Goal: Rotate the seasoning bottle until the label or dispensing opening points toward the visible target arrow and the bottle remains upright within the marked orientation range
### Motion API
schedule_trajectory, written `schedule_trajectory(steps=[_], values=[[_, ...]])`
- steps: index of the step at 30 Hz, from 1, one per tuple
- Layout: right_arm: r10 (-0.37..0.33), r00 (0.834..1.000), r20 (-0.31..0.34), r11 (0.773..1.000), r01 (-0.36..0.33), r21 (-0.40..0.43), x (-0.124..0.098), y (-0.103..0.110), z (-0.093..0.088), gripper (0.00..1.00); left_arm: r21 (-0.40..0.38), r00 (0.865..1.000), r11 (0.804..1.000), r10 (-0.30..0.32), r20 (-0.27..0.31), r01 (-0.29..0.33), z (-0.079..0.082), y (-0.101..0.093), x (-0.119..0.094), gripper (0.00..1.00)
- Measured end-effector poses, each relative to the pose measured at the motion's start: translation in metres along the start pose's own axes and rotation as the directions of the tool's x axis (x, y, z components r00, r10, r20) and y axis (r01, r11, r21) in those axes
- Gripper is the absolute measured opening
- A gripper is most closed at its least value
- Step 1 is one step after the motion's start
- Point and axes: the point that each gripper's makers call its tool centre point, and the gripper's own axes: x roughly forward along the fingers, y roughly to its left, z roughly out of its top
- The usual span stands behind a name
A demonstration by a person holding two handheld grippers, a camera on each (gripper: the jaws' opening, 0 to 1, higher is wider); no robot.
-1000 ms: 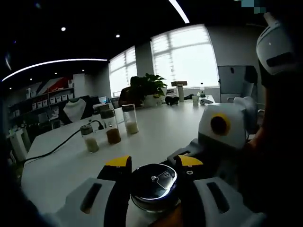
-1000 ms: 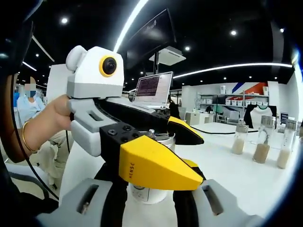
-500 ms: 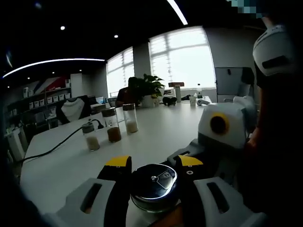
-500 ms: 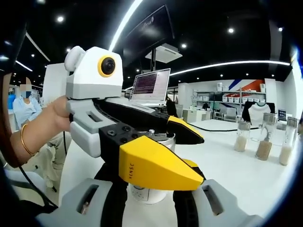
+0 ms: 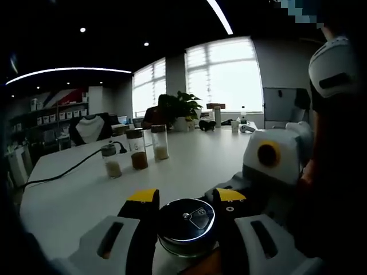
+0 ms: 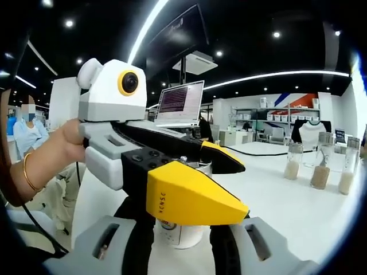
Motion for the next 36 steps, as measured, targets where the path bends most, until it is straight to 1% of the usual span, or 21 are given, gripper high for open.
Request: schedule_trajectory(steps=[3,6,8,11,15,21,24,26,28,31,33,36], values=[[-0.001,1.0,-0.008,1.0,0.001,0.005,-0.001,0.0,-0.002,0.34,-0.014,1.0,1.0,0.019,-0.002,-0.019,0.0,0.001,0.0,0.4],[0.005,1.0,-0.021,1.0,-0.005,-0.007,-0.001,0.001,-0.004,0.39,-0.042,0.999,0.998,0.039,0.004,-0.039,0.001,0.003,0.0,0.4],[0.0,1.0,-0.018,1.0,0.0,-0.017,-0.002,0.001,-0.004,0.42,-0.057,0.998,0.997,0.055,0.006,-0.055,0.002,0.006,-0.002,0.43],[-0.001,1.0,-0.022,1.0,0.001,-0.004,-0.005,0.0,-0.005,0.43,-0.083,0.995,0.992,0.094,-0.014,-0.095,-0.001,0.013,-0.005,0.47],[0.003,1.0,-0.026,1.0,-0.003,-0.002,-0.007,-0.001,-0.006,0.43,-0.071,0.994,0.991,0.11,-0.024,-0.111,-0.001,0.015,-0.008,0.45],[0.017,1.0,-0.019,1.0,-0.016,0.015,-0.007,-0.001,-0.005,0.41,-0.077,0.993,0.99,0.114,-0.028,-0.116,0.001,0.011,-0.008,0.44],[0.04,0.999,0.005,0.999,-0.04,-0.006,-0.008,0.003,-0.001,0.33,-0.084,0.992,0.988,0.124,-0.03,-0.126,0.0,0.011,-0.007,0.44],[0.037,0.999,0.004,0.999,-0.037,-0.006,-0.008,0.003,-0.001,0.31,-0.081,0.991,0.988,0.129,-0.047,-0.132,-0.005,0.012,-0.006,0.44],[0.042,0.999,0.005,0.999,-0.042,-0.002,-0.007,0.003,-0.001,0.31,-0.082,0.988,0.986,0.143,-0.059,-0.148,-0.007,0.014,-0.006,0.43],[0.042,0.999,0.006,0.999,-0.042,-0.004,-0.006,0.002,-0.001,0.31,-0.082,0.988,0.986,0.139,-0.061,-0.144,-0.009,0.013,-0.005,0.41],[0.043,0.999,0.006,0.999,-0.042,-0.004,-0.006,0.002,-0.001,0.31,-0.079,0.986,0.984,0.152,-0.068,-0.157,-0.01,0.015,-0.005,0.39],[0.043,0.999,0.005,0.999,-0.043,-0.008,-0.006,0.002,0.0,0.31,-0.068,0.987,0.986,0.146,-0.073,-0.151,-0.01,0.016,-0.005,0.39]])
